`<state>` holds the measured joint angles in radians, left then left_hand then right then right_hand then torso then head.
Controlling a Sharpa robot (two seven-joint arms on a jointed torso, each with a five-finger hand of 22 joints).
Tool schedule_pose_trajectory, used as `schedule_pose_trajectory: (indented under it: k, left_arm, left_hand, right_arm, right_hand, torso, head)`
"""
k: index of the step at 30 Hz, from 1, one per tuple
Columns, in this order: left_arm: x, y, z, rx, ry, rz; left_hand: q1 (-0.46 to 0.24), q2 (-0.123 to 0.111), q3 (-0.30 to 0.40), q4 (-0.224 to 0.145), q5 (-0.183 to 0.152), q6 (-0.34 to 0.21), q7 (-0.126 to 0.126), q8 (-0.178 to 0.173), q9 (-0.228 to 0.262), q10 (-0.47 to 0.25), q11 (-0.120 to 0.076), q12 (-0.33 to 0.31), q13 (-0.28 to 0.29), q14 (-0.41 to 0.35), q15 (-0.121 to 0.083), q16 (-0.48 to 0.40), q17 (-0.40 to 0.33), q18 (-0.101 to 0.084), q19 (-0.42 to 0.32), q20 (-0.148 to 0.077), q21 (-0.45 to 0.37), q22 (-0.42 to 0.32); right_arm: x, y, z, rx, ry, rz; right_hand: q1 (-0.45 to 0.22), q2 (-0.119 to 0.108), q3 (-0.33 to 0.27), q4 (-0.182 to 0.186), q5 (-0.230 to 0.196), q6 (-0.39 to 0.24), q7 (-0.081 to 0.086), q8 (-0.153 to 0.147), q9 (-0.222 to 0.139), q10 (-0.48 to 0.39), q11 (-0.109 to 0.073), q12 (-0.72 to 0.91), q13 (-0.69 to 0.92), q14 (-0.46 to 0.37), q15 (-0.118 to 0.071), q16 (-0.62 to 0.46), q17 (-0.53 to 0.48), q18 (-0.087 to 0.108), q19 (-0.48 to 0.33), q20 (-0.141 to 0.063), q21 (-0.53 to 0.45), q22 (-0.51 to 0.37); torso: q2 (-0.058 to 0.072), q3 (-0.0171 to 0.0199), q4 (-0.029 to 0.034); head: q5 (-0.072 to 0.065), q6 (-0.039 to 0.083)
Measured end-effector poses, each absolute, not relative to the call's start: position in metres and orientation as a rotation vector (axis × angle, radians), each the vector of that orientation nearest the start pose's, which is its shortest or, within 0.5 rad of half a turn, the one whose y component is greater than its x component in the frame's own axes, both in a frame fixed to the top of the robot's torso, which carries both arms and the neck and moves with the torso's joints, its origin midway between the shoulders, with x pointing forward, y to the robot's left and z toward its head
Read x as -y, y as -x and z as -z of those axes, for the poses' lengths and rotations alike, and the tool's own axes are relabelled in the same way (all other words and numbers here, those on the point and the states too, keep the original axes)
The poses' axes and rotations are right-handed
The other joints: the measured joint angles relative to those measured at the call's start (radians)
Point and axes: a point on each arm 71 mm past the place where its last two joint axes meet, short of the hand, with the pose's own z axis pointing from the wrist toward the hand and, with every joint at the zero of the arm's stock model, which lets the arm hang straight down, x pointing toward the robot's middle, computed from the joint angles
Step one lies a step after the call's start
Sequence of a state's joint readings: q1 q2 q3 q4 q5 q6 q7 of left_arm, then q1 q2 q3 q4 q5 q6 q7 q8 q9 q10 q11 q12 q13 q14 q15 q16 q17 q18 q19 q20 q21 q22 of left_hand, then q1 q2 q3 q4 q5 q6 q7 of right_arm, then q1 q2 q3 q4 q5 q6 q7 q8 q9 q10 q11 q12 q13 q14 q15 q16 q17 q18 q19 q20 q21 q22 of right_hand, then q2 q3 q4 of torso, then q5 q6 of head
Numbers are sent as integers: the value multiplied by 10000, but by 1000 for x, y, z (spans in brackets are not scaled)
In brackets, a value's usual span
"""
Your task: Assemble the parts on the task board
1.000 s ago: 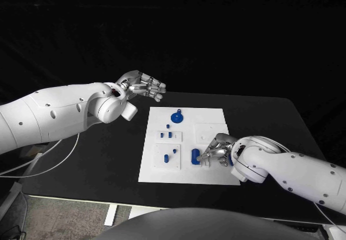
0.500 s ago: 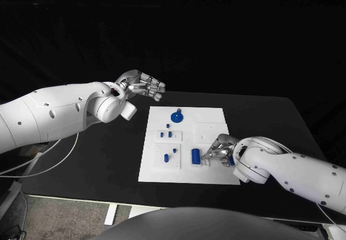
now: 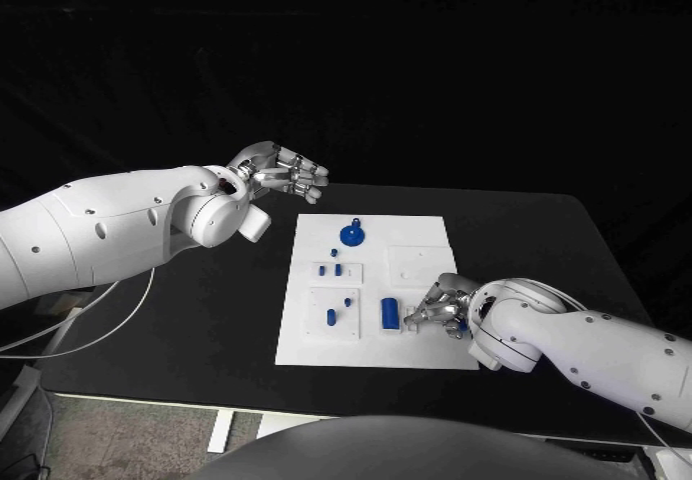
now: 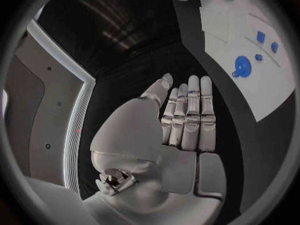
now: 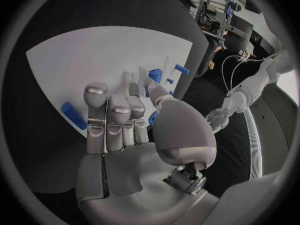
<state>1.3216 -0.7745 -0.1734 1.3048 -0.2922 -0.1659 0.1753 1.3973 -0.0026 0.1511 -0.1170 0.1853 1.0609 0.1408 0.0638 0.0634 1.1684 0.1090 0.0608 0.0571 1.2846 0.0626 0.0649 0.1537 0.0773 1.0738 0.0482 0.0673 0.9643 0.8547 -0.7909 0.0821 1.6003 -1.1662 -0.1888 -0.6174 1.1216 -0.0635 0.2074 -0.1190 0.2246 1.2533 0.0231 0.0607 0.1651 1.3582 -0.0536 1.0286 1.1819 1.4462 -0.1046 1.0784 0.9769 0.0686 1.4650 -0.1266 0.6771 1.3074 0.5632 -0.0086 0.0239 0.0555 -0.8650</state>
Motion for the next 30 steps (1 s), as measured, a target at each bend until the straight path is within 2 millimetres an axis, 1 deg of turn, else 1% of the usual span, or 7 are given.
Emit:
schedule_pose_trajectory:
  k: [5, 8, 12, 18, 23, 26, 30]
  left_arm:
    - [-233, -529, 187, -17430, 8207, 12448]
    - [-234, -529, 187, -17433, 8209, 12443]
    - [-234, -529, 187, -17432, 8214, 12435]
    - [-234, -529, 188, -17438, 8216, 12429]
    - [-234, -529, 188, -17446, 8215, 12423]
    - [-234, -529, 188, -17447, 8214, 12420]
    - [-234, -529, 188, -17454, 8211, 12420]
  left_hand:
    - [0, 0, 0, 0, 0, 0, 0, 0, 0, 0, 0, 0, 0, 0, 0, 0, 0, 0, 0, 0, 0, 0]
    - [0, 0, 42, 41, 0, 0, 0, 0, 0, 0, 0, 0, 0, 0, 0, 0, 0, 0, 0, 0, 0, 0]
    - [0, 0, 41, 41, 0, 0, 0, 0, 0, 0, 0, 0, 0, 0, 0, 0, -1, -1, 0, 0, 0, 0]
    - [-30, -30, 41, 41, 0, 0, 1, 0, 0, 0, 0, 0, 0, 0, 0, 0, -1, 0, 0, 0, 0, 1]
    - [-42, -42, 14, 69, 0, 0, 1, 0, 0, 0, 0, 0, 0, 0, 0, 0, 13, -1, 0, 0, 0, -20]
    - [-42, -42, 14, 69, 0, 0, 1, 0, 0, 0, 0, 0, 0, 0, 0, 0, 13, 0, 0, 0, 0, -36]
    - [-42, -42, 14, 69, 0, 1, 1, 0, 0, 0, 0, 0, 0, 0, 0, 0, 12, 0, 0, 0, 0, -37]
  right_arm:
    - [185, -405, 317, -22787, -4768, -4390]
    - [191, -408, 312, -22581, -4927, -4418]
    - [201, -416, 299, -22146, -5195, -4504]
    - [227, -430, 278, -21458, -5640, -4434]
    - [249, -438, 265, -21156, -5839, -4132]
    - [262, -441, 263, -21212, -5799, -3757]
    - [271, -441, 265, -21530, -5498, -3196]
  right_hand:
    - [-53, -53, -9, 212, -10, 0, 0, 0, 0, 0, 0, 0, 18, 0, 0, 0, -17, 0, 0, 0, 0, 0]
    - [-42, -64, 2, 354, -77, 0, 0, 0, -1, 0, 0, 0, 52, 0, 0, 0, -17, 0, 0, 0, 0, 0]
    - [-27, -184, 11, 559, -155, -115, 115, 0, -39, -1, 1, 0, 64, 1, 1, 0, -30, 0, 0, 0, 0, 0]
    - [14, -224, 13, 722, -194, -198, 124, 0, -80, -1, 1, 0, 74, 0, 2, 0, -30, 0, 0, 0, 0, 0]
    - [37, -248, 14, 723, -271, -199, 124, 0, -81, -6, 5, 0, 84, -8, 9, 0, -30, 0, 0, 0, 0, 0]
    - [52, -263, 16, 728, -280, -219, 145, 0, -95, -39, 38, 0, 73, -8, 9, 0, -30, 1, 0, 0, 0, 0]
    - [15, -406, 106, 966, -565, -282, 202, 0, -111, -79, 78, -32, 37, -8, 10, 0, -42, 0, 0, 1, 0, -1]
  torso:
    - [-3, -2, -2]
    - [-4, -2, -5]
    - [-8, -1, -11]
    - [-12, 2, -22]
    - [-15, 2, -29]
    - [-14, 3, -29]
    - [-10, 3, -23]
  head:
    - [-31, 35]
    - [-64, 60]
    - [-109, 87]
    - [-211, 142]
    - [-277, 172]
    - [-316, 194]
    - [-364, 198]
